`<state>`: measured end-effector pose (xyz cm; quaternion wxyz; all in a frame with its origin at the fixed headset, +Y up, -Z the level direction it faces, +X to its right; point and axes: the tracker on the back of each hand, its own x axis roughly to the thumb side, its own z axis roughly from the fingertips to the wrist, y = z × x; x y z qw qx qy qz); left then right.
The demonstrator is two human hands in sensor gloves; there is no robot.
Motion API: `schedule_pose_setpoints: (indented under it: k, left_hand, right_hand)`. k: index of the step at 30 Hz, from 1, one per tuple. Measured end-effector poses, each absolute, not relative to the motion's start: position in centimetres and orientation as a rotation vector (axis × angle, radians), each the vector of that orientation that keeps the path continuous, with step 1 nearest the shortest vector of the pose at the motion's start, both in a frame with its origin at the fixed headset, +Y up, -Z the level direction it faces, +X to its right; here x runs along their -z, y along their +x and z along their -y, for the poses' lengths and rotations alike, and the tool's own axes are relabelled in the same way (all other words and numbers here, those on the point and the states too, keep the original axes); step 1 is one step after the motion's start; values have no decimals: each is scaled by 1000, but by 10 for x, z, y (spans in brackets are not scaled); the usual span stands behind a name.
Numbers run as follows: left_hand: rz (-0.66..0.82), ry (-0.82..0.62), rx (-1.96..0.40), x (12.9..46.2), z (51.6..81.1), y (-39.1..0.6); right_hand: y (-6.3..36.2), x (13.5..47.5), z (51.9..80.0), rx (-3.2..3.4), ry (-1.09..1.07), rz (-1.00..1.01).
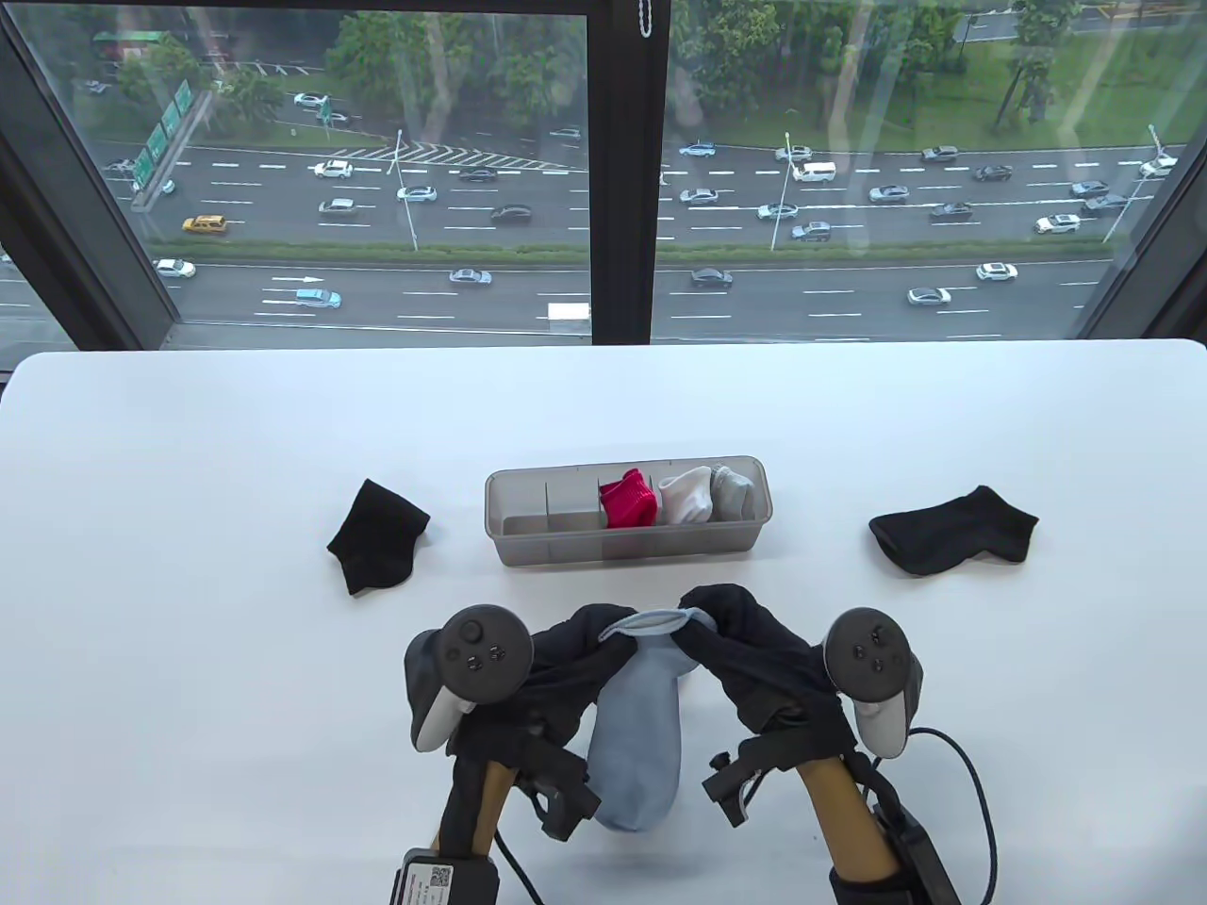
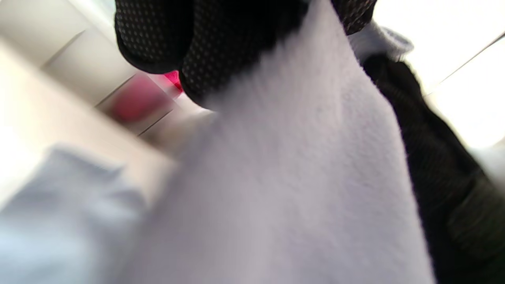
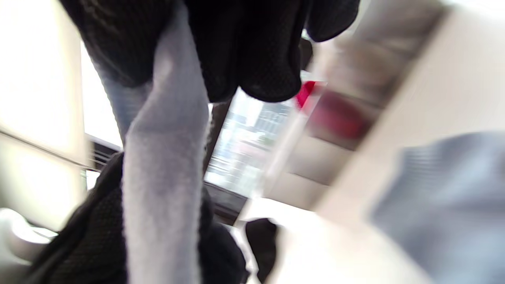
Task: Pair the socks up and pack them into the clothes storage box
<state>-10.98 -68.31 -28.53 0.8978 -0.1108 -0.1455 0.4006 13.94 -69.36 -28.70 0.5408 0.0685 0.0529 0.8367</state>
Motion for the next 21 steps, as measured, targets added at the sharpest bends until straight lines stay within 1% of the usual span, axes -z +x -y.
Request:
schedule_pose_setpoints:
  k: [2, 3, 5, 6, 7, 9, 10, 11, 12, 13, 14, 15, 17, 18, 19, 20, 21]
  left_hand:
    - [209, -328, -749, 298, 715, -104]
    - [142, -384, -662, 305, 729, -103]
    - [79, -398, -574, 311, 746, -101]
    - [40, -396, -531, 311, 749, -102]
    - [23, -371, -500, 310, 747, -103]
    - [-13, -247, -419, 304, 737, -105]
    - [-21, -154, -374, 299, 729, -107]
    - [-2, -71, -334, 294, 721, -107]
    - [64, -49, -328, 290, 715, -106]
    - [138, -67, -341, 288, 711, -105]
    - [251, -156, -378, 287, 711, -102]
    - [335, -317, -422, 288, 714, -98]
    - [367, -680, -448, 286, 726, -90]
    - [370, -782, -436, 286, 733, -86]
    - [370, -838, -375, 286, 742, -82]
    - [339, -829, -295, 287, 743, -81]
    - [347, -787, -318, 287, 740, -82]
  right_hand:
    - [134, 298, 717, -2115, 11, -141]
    - [129, 305, 732, -2200, -59, -162]
    - [117, 313, 750, -2361, -76, -182]
    - [111, 316, 756, -2462, -64, -192]
    - [110, 315, 756, -2483, -63, -197]
    - [107, 314, 756, -2519, -22, -199]
    - [109, 313, 755, -2529, -44, -179]
    - [111, 312, 753, -2524, -70, -123]
    - [114, 311, 750, -2516, -64, -86]
    - [116, 310, 747, -2505, -49, -84]
    - [118, 308, 744, -2493, -23, -97]
    - [120, 304, 741, -2473, 47, -123]
    - [122, 296, 733, -2441, 178, -240]
    - [122, 293, 731, -2435, 218, -289]
    - [122, 291, 728, -2436, 280, -352]
    - [121, 291, 726, -2433, 358, -432]
    - [119, 291, 725, -2433, 418, -511]
